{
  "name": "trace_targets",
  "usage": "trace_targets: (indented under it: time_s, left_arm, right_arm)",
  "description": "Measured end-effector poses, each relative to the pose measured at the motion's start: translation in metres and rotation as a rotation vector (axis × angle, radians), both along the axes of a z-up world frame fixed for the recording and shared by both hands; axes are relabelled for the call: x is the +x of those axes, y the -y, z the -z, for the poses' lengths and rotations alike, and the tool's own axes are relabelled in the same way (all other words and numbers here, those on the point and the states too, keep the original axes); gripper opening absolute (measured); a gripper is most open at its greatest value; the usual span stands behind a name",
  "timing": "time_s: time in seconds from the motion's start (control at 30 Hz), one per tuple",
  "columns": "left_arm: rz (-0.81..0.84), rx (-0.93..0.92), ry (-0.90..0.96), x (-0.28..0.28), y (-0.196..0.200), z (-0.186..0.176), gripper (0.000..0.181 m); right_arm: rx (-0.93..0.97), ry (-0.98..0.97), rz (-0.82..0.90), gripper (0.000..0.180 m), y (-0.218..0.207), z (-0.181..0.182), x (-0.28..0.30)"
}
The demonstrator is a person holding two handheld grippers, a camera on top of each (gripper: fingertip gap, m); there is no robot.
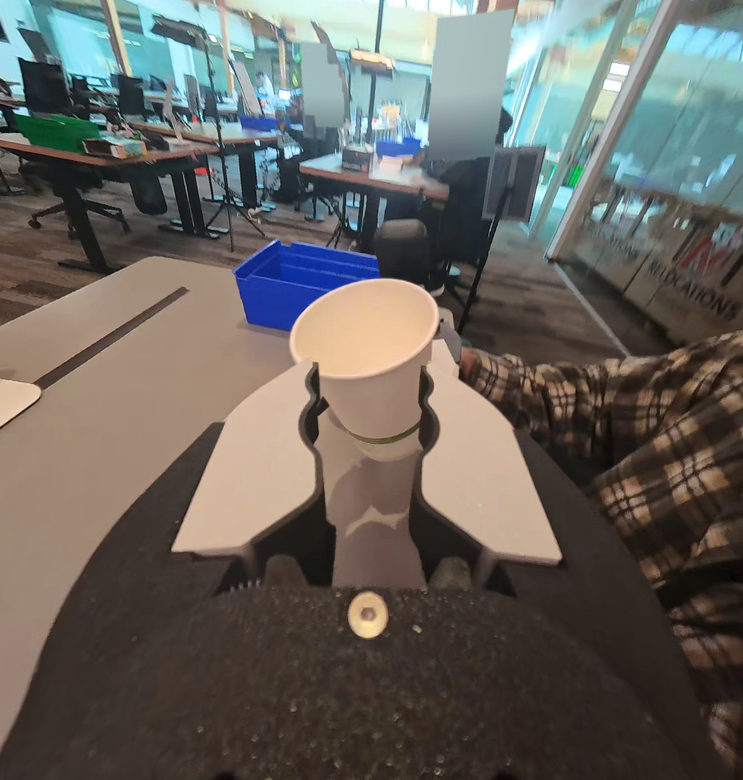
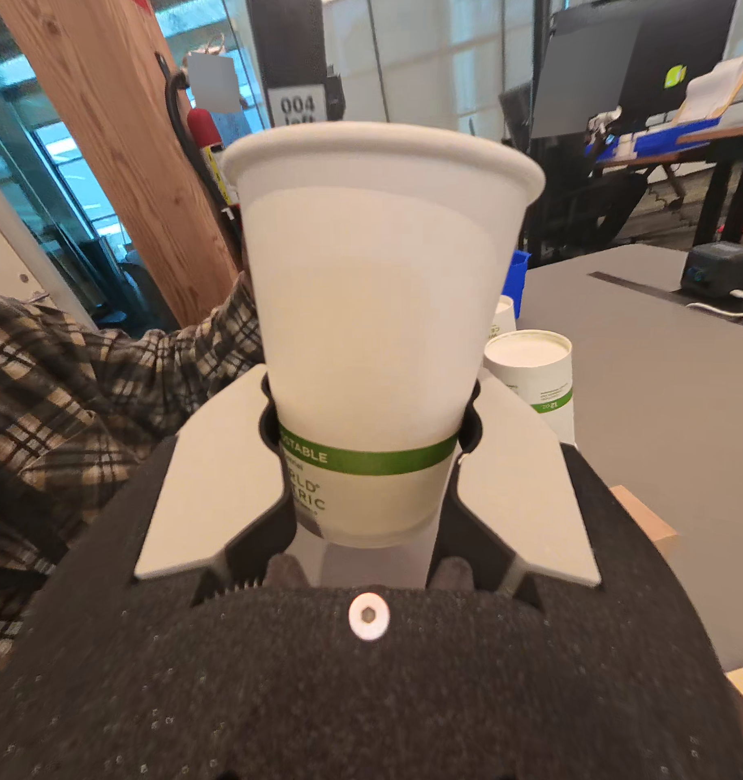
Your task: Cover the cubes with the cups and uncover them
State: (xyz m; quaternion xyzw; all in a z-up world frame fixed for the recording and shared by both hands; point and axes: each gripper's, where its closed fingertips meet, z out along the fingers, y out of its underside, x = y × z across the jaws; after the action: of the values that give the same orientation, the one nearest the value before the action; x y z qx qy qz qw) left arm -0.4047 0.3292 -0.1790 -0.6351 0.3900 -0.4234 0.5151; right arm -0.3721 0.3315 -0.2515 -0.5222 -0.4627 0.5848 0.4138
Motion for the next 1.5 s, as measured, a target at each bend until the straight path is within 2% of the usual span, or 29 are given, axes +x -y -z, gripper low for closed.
trace_targets:
  time_s: [0.03, 0.2, 0.47, 0.83, 0.97, 1.03, 1.27, 1.43, 1.5]
  left_arm:
    - [-0.010, -0.013, 0.029, -0.003, -0.002, -0.001, 0.044]
    - [-0.061, -0.055, 0.103, -0.012, -0.011, 0.001, 0.052]
    - [-0.048, -0.202, 0.272, 0.003, -0.014, 0.016, 0.089]
    - [-0.041, -0.199, 0.215, 0.035, -0.016, 0.032, 0.108]
    - [-0.006, -0.190, 0.193, 0.043, -0.012, 0.036, 0.105]
    - [0.022, -0.174, 0.173, 0.047, -0.008, 0.038, 0.096]
    - [0.036, -0.153, 0.206, 0.048, -0.006, 0.035, 0.094]
    - [0.018, -0.138, 0.225, 0.042, -0.007, 0.032, 0.094]
    - [0.011, -0.130, 0.228, 0.039, -0.008, 0.031, 0.094]
  right_arm:
    - [-0.001, -0.006, 0.007, 0.085, -0.001, 0.000, 0.001]
    - [0.047, -0.015, 0.041, 0.085, -0.003, -0.001, 0.005]
    - [0.095, -0.115, 0.100, 0.086, -0.008, -0.013, 0.000]
    - [0.142, -0.101, 0.104, 0.085, 0.000, -0.005, -0.027]
    - [0.131, -0.077, 0.087, 0.086, 0.003, 0.002, -0.034]
    - [0.133, -0.050, 0.080, 0.086, 0.004, 0.006, -0.036]
    - [0.164, 0.010, 0.072, 0.085, 0.006, 0.008, -0.033]
    - [0.187, 0.102, 0.068, 0.094, 0.007, 0.014, -0.024]
    - [0.173, 0.199, 0.053, 0.098, 0.008, 0.022, -0.012]
